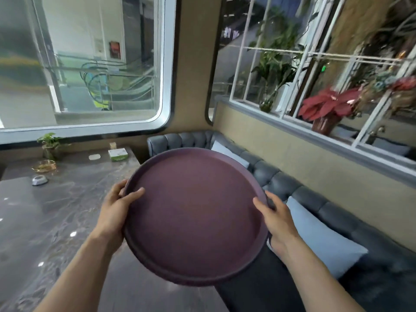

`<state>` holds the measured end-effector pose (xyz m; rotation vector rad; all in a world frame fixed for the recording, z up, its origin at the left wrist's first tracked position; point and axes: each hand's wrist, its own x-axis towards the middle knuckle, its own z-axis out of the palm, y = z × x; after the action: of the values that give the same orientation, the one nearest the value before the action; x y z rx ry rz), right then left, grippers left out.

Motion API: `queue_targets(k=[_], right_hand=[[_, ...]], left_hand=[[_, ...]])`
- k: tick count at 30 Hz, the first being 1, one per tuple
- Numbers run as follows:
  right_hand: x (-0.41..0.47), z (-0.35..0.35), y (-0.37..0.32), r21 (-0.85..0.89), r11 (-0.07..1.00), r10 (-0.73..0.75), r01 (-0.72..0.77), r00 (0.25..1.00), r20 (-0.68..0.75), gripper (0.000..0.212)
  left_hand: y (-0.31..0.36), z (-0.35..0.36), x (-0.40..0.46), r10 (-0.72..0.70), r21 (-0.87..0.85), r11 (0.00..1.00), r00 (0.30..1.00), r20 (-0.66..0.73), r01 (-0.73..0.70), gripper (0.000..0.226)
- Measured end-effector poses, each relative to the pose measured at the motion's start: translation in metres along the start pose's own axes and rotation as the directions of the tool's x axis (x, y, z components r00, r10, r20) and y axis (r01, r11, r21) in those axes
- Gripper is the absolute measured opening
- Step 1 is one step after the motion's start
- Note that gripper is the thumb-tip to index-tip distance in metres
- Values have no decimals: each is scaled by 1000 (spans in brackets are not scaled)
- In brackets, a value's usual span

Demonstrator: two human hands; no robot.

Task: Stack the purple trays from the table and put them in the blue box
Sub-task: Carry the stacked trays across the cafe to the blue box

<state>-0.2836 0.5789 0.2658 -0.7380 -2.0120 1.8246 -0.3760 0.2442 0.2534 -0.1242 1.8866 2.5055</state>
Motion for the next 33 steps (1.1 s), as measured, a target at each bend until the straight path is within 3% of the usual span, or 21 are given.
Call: queue_targets(k=[5,10,14,18,21,24,33], right_hand=[[-26,-73,-33,145,989,-16,27,997,-77,47],[-72,-175,-37,30,997,-66,77,962,-263,21],[-128,-278,-25,17,996,-66,83,884,-463,29],[-203,-384,-13,38,998,-20,51,816,-577,36],[-269,-456,-1,27,999,-9,40,711,-703,40],[-343,-515,10,29,999,11,21,579,-815,34],[-548,-605,54,72,997,76,-35,139,-987,39]], left_hand=[[20,62,-28,-12,-93,995,984,179,29,45],[15,143,-88,-14,-54,998,934,356,36,43],[-2,215,-159,-35,17,999,880,473,30,50],[-22,290,-245,-88,69,996,793,603,58,54],[-38,343,-320,-145,131,989,696,703,74,70],[-56,391,-392,-163,161,985,582,797,56,69],[-101,484,-579,-256,262,964,113,960,-41,74]])
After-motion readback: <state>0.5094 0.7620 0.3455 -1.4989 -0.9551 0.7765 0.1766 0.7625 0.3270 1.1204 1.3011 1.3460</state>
